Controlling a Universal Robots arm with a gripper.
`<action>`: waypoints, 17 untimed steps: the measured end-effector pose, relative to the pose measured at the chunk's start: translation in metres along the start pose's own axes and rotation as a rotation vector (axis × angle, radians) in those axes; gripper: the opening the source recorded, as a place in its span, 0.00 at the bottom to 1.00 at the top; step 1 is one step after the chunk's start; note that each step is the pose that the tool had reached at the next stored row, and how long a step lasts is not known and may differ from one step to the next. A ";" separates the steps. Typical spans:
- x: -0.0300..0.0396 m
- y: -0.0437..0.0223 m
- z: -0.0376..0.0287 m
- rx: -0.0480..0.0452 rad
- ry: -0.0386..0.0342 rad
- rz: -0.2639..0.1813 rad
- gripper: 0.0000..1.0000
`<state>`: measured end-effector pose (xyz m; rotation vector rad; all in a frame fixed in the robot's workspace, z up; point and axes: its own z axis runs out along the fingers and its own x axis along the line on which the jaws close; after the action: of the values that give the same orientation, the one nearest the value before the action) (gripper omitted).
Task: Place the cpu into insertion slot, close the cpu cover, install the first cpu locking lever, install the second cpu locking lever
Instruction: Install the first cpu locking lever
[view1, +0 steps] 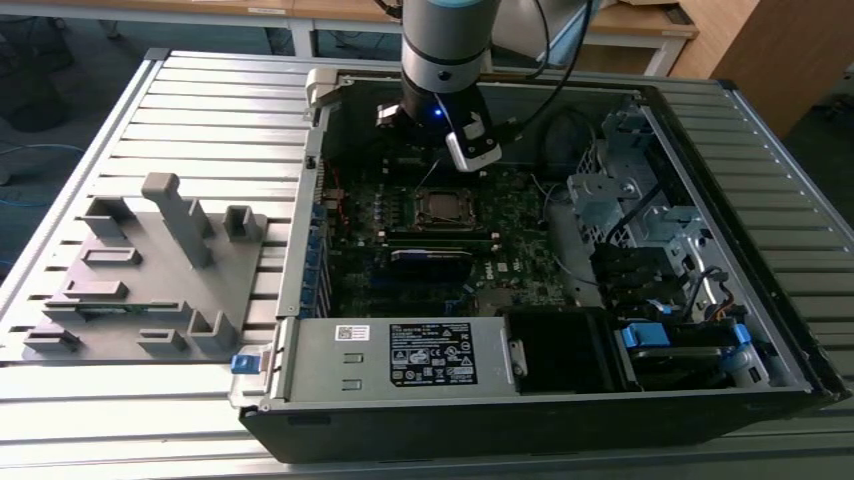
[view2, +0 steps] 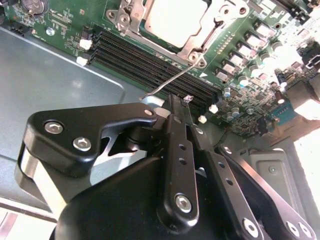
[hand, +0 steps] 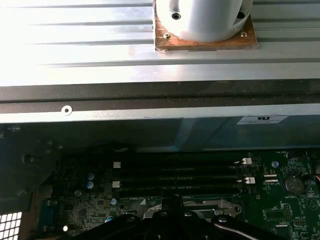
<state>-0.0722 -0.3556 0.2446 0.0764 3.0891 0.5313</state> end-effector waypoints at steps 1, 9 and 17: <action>-0.0001 -0.0001 0.0004 0.0000 -0.0001 0.000 0.11; -0.0033 0.0004 0.0065 0.0030 -0.0002 0.000 0.11; -0.0140 0.0024 0.0106 0.0041 -0.0003 0.000 0.11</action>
<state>-0.0580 -0.3505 0.2354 0.0763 3.0900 0.5250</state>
